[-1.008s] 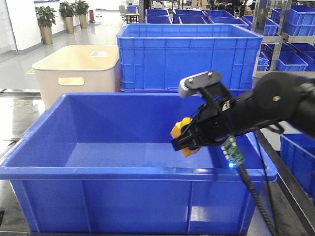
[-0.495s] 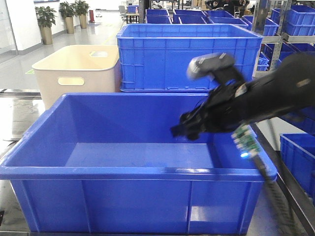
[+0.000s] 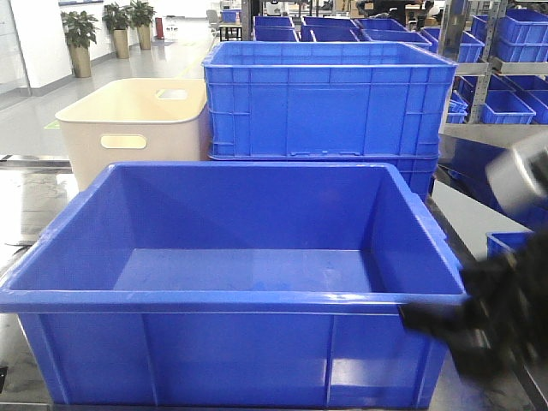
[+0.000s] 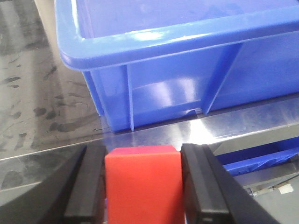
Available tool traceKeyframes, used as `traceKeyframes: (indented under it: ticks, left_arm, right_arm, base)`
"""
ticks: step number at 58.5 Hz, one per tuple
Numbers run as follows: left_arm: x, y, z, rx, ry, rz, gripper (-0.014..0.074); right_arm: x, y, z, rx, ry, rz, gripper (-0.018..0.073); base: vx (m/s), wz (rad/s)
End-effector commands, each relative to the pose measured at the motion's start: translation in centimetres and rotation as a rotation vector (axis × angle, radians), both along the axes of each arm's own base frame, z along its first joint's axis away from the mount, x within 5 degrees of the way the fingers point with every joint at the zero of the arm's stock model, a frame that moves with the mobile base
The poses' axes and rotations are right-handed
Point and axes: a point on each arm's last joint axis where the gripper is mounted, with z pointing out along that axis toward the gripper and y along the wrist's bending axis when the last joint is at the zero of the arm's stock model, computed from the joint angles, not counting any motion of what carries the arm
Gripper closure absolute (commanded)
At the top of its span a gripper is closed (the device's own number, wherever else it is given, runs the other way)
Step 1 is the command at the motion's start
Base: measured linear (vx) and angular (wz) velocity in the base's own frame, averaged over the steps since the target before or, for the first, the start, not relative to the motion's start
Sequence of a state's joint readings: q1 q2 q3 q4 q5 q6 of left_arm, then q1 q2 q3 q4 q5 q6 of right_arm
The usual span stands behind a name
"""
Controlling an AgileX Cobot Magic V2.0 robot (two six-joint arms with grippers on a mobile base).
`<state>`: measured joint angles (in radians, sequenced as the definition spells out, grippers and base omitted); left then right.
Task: Pick red and yellow blocks into blue bin
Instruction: 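Withdraw the empty right gripper from above the bin, then move the left gripper with the red cube over the blue bin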
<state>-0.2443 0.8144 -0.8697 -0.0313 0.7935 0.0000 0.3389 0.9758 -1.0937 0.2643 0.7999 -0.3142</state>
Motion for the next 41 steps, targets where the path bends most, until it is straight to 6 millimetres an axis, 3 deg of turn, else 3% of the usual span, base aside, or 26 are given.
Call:
traceKeyframes:
  ticks: [1, 13, 26, 34, 41]
  left_arm:
    - [0.2, -0.2, 1.5, -0.036, -0.108, -0.004, 0.0356]
    - [0.3, -0.4, 2.5, -0.088, -0.162, -0.006, 0.0356]
    - [1.8, -1.6, 7.1, -0.114, -0.279, -0.107, 0.0351]
    - [4.9, -2.7, 8.5, -0.112, -0.296, -0.155, 0.0351]
    - [9.2, -3.8, 8.2, -0.080, -0.291, -0.168, 0.0351]
  right_arm:
    - [-1.2, -0.6, 0.3, 0.045, -0.109, -0.027, 0.0029]
    - [-2.6, -1.2, -2.9, 0.039, -0.082, -0.039, 0.0029]
    - [-2.4, -1.1, -3.5, 0.038, -0.067, -0.041, 0.0029]
    - [-2.3, -1.1, -3.3, 0.044, -0.087, -0.045, 0.0029]
    - [-2.3, -1.1, -3.3, 0.043, -0.097, -0.045, 0.0029]
  base:
    - [0.00, 0.00]
    - [0.00, 0.00]
    - [0.00, 0.00]
    - [0.00, 0.00]
    - [0.00, 0.00]
